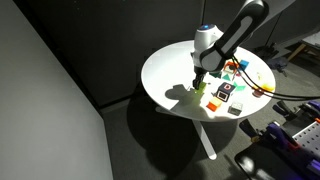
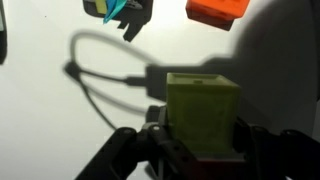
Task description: Lift the light green building block and put it on the orange dice
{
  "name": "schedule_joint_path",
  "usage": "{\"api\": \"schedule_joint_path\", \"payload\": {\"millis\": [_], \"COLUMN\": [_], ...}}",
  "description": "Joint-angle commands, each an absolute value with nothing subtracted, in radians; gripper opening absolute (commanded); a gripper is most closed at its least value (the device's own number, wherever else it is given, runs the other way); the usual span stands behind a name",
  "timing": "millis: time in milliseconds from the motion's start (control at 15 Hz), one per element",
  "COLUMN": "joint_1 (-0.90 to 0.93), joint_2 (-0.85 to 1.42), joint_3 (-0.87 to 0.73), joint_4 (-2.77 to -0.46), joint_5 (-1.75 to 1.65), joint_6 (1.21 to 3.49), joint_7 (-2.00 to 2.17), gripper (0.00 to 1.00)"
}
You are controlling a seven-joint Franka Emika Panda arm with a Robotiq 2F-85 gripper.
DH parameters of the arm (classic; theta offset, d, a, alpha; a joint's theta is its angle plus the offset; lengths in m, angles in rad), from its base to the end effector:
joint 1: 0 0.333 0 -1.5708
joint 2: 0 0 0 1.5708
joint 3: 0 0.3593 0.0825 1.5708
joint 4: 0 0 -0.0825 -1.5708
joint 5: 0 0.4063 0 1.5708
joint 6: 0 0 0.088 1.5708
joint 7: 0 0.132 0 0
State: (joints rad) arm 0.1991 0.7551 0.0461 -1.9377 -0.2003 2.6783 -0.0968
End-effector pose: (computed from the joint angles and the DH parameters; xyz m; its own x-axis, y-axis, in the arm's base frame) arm 0.6227 0.1600 0.0750 0.8731 0.4871 -0.0214 0.4875 -0.8715 0.0536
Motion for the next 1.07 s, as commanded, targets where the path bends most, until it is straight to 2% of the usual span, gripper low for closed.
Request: {"api": "schedule_joint_path", "payload": {"millis": [0, 600, 1000], "joint_1": [0.149, 0.094, 0.09], "joint_2": [0.707, 0.654, 0.621], "joint_3": [0.08, 0.041, -0.02], "joint_4": [-1.924, -1.853, -1.845], "joint_5": [-0.159, -0.092, -0.108], "joint_6": [2.594, 2.386, 2.364], "joint_7": [-0.114, -0.055, 0.029], "gripper": [0.29, 0.29, 0.29]}}
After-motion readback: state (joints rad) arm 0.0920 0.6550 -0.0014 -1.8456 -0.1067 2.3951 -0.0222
